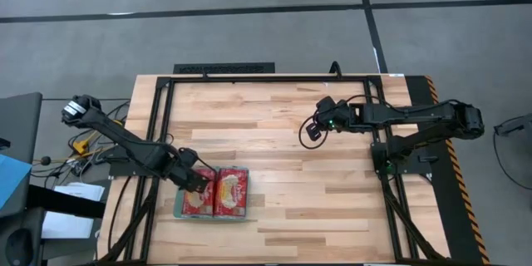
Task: Sort popcorn bags into baskets
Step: Return to Home Position
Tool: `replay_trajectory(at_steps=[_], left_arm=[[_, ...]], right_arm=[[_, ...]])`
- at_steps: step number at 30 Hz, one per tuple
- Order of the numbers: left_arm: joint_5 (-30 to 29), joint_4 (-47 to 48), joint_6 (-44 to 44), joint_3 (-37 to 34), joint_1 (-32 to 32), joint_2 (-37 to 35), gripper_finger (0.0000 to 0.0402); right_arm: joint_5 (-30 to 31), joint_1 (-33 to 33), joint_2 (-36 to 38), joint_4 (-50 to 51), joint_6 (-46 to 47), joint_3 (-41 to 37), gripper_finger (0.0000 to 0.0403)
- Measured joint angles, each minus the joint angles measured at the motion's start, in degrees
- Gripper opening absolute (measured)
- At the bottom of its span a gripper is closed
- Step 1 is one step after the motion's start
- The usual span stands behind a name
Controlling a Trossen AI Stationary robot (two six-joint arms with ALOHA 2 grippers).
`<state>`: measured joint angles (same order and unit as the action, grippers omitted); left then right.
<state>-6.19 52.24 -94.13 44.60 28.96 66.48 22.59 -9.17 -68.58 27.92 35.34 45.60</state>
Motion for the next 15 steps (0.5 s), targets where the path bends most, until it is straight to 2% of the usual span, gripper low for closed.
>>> replay_trajectory(at_steps=[4,7,11,15], left_arm=[[-1.7,-0.1,0.0,0.0,0.0,-3.7,0.0000],[-6.1,-0.2,0.6,0.0,0.0,-9.3,0.0000],[-18.6,-0.3,5.3,1.6,0.0,-19.0,0.0000],[-31.0,-3.9,12.1,3.5,-0.1,-27.9,0.0000]], right_arm=[[-1.2,0.0,0.0,-2.6,-3.2,0.0,0.0037],[-6.4,-0.4,0.0,-8.3,-7.8,0.0,0.0041],[-16.5,-1.9,0.8,-19.6,-11.1,0.1,0.0042],[-20.7,-3.2,3.2,-20.0,-13.5,3.3,0.0042]])
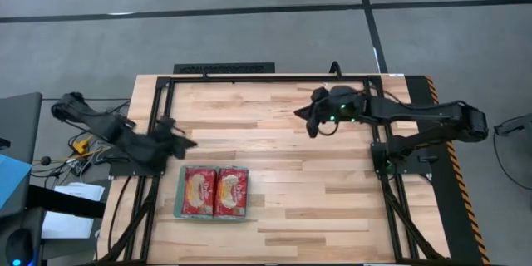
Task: Sort popcorn bags into baskets
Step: Return to Home Position
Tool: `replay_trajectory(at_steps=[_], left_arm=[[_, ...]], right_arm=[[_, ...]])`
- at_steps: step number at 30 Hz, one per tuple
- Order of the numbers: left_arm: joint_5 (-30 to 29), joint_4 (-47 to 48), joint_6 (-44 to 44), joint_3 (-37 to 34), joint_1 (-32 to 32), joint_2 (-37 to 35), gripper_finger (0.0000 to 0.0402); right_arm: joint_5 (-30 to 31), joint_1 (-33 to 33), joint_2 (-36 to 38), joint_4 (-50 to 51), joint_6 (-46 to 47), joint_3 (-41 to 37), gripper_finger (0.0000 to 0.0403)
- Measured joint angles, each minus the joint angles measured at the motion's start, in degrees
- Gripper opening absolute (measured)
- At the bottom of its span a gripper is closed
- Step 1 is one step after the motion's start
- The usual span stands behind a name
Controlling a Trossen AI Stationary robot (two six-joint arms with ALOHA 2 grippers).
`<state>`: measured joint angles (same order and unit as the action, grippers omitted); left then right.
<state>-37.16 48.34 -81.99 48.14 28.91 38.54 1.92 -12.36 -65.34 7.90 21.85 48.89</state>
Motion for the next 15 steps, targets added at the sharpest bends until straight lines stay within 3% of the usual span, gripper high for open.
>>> replay_trajectory(at_steps=[3,5,8,11,15], left_arm=[[-6.5,-0.4,11.3,0.1,0.0,-5.2,0.0000],[-10.8,-1.9,14.1,0.1,0.0,-7.9,0.0000],[-15.8,-2.5,23.7,0.0,0.0,-11.8,0.0000],[-16.7,-3.1,29.1,-0.3,0.0,-16.2,0.0000],[-13.9,-6.0,32.5,-4.7,0.0,-22.2,0.0000]], right_arm=[[0.3,-1.4,2.2,3.2,-3.0,2.6,0.0042],[0.7,-2.6,4.3,4.2,-3.3,3.9,0.0040],[-1.4,-4.9,8.1,2.9,-10.9,4.6,0.0036],[-4.3,-9.1,11.9,2.9,-12.4,3.6,0.0032],[-15.4,-15.5,18.2,-2.5,-6.0,-4.0,0.0026]])
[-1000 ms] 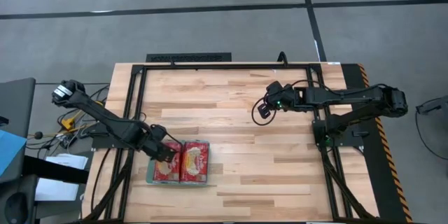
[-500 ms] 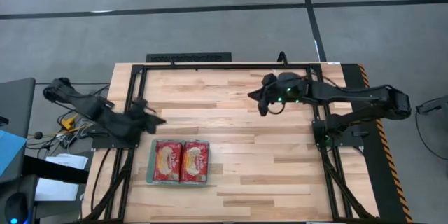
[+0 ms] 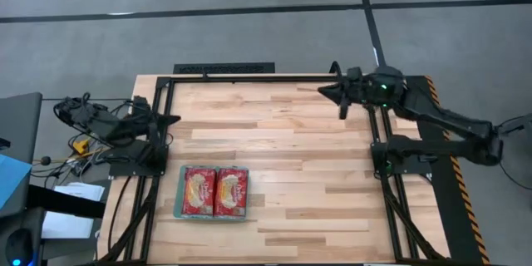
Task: Sort popcorn bags into baskets
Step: Return to Home Position
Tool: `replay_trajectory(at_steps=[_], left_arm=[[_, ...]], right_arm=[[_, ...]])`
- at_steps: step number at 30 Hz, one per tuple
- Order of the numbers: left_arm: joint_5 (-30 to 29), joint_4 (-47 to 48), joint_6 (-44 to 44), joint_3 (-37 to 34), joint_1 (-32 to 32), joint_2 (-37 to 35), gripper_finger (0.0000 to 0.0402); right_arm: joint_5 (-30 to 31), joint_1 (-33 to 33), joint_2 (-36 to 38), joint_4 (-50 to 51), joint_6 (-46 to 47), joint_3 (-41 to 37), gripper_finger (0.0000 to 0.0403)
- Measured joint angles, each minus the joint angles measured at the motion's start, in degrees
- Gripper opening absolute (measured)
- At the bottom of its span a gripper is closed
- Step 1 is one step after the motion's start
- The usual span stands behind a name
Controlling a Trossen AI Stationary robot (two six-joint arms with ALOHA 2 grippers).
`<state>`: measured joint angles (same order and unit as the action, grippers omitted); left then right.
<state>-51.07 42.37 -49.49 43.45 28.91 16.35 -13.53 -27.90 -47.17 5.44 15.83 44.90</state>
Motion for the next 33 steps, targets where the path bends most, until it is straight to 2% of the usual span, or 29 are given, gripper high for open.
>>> replay_trajectory(at_steps=[3,5,8,10,15,18,21,26,30,33], left_arm=[[3.2,-9.0,5.9,-6.0,0.0,-5.8,0.0000],[8.0,-16.7,10.7,-10.9,0.0,-9.4,0.0000],[14.7,-28.7,15.0,-18.3,0.0,-14.8,0.0000],[15.2,-32.8,15.8,-22.0,0.0,-16.4,0.0000],[14.9,-30.1,13.2,-22.6,-0.2,-16.2,0.0000],[14.8,-29.1,14.1,-22.0,-0.2,-16.3,0.0000],[14.1,-28.5,15.0,-20.5,-0.2,-16.3,0.0000],[13.6,-25.5,15.1,-19.6,-0.3,-16.3,0.0000],[13.6,-22.3,14.6,-19.7,-0.3,-16.2,0.0000],[13.2,-20.7,14.5,-20.1,-0.3,-16.3,0.0000]], right_arm=[[-2.9,-1.5,5.9,-11.0,8.4,-9.0,0.0025],[-3.0,-1.0,10.0,-16.5,13.8,-15.3,0.0026],[-2.7,2.3,15.8,-24.8,22.6,-22.9,0.0032],[-1.5,5.9,18.2,-28.2,27.2,-26.7,0.0034],[12.3,17.3,21.1,-32.8,29.4,-30.0,0.0035],[19.4,23.0,22.8,-35.2,26.1,-30.0,0.0030],[24.1,25.7,25.7,-35.5,21.0,-29.3,0.0026],[23.7,24.1,31.4,-29.9,17.4,-29.3,0.0025],[18.1,19.2,36.5,-24.2,17.9,-29.3,0.0035],[12.7,15.2,40.1,-14.4,19.8,-29.2,0.0040]])
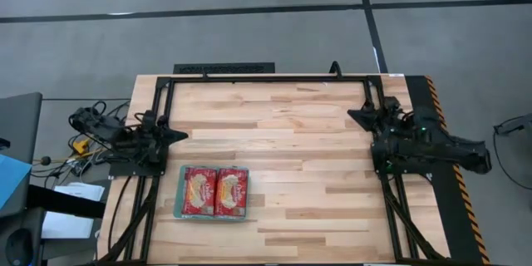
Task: Sort popcorn bags into baskets
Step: Return to Home Position
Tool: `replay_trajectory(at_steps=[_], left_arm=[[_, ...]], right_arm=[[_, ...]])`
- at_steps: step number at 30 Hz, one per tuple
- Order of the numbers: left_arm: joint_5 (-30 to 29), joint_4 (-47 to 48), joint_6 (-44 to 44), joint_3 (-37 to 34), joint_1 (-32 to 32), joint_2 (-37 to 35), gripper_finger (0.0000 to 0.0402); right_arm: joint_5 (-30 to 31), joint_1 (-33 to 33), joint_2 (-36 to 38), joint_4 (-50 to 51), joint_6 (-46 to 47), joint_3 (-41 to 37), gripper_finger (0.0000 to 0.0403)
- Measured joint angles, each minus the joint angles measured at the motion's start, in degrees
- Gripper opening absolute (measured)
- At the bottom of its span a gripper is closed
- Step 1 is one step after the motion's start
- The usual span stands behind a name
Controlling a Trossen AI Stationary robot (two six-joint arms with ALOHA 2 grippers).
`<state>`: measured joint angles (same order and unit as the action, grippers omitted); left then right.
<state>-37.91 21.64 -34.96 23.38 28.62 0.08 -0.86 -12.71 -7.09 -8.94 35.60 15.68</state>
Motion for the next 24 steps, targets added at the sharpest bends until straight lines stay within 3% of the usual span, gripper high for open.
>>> replay_trajectory(at_steps=[4,12,18,24], left_arm=[[-0.8,0.6,-1.2,-2.2,0.0,0.0,0.0000],[-1.1,0.8,-4.3,-7.9,0.0,0.0,0.0000],[-3.6,0.5,-7.2,-12.9,0.0,0.0,0.0000],[-7.1,-5.0,-8.4,-17.5,0.0,0.1,0.0000]], right_arm=[[-1.1,-3.0,1.4,6.9,0.1,-0.8,0.0043],[-2.0,-3.5,1.5,-2.8,-2.2,-7.9,0.0042],[0.8,-3.5,1.5,-12.7,-1.5,-15.0,0.0042],[1.8,-4.0,1.6,-11.5,-2.0,-15.2,0.0042]])
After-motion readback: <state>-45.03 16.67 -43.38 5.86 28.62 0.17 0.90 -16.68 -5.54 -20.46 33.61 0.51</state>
